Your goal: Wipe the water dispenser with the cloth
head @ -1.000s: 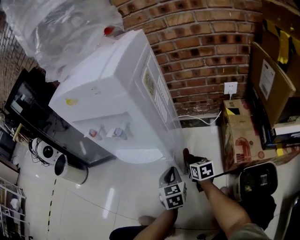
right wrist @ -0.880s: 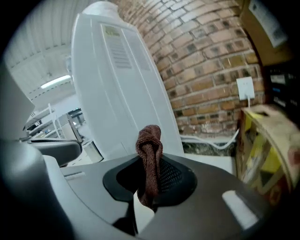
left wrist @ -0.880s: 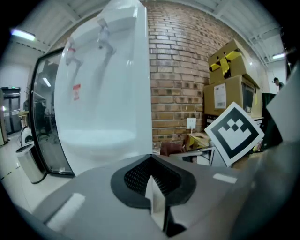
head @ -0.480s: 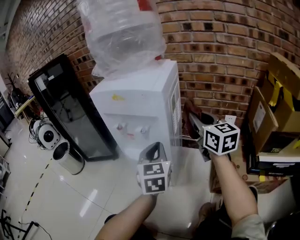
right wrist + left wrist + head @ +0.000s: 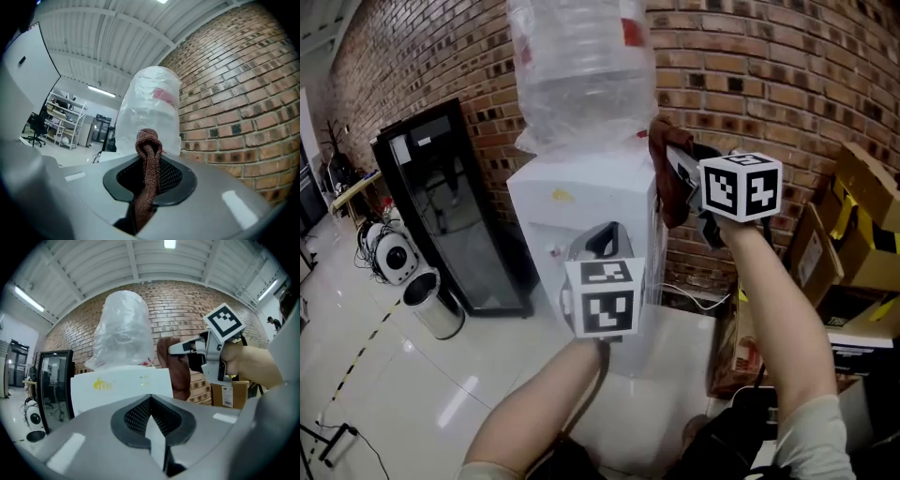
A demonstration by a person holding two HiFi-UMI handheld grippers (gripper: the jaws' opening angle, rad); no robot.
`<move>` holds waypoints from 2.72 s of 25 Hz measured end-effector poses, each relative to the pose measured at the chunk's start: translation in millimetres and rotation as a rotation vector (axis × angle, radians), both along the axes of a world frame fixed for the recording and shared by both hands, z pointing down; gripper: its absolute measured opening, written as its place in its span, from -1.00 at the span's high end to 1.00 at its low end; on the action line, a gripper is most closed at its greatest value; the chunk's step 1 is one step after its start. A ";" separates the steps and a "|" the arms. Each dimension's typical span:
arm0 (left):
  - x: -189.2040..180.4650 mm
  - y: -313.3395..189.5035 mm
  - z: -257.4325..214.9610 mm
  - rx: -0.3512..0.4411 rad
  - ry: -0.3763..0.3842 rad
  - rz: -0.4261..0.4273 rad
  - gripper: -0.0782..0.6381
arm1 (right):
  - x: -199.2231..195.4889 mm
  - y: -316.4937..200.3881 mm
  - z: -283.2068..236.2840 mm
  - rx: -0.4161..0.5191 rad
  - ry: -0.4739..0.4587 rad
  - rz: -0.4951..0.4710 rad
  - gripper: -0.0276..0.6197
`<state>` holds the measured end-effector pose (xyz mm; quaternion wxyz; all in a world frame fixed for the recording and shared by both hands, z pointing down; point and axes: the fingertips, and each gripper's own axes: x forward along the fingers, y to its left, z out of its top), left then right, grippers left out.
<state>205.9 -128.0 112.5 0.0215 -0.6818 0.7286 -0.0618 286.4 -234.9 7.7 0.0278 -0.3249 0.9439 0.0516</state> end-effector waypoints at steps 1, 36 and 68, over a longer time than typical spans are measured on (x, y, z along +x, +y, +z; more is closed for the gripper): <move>0.1 0.5 -7.5 0.008 -0.006 0.003 0.78 | -5.3 -4.9 -1.3 -0.007 0.023 0.005 0.70; 23.1 -2.4 160.0 -0.129 0.003 0.022 0.78 | -16.5 -4.0 184.9 -0.192 -0.006 0.003 0.71; 13.7 9.1 311.4 -0.239 -0.025 0.062 0.78 | -14.4 -18.1 391.2 -0.420 0.124 0.039 0.70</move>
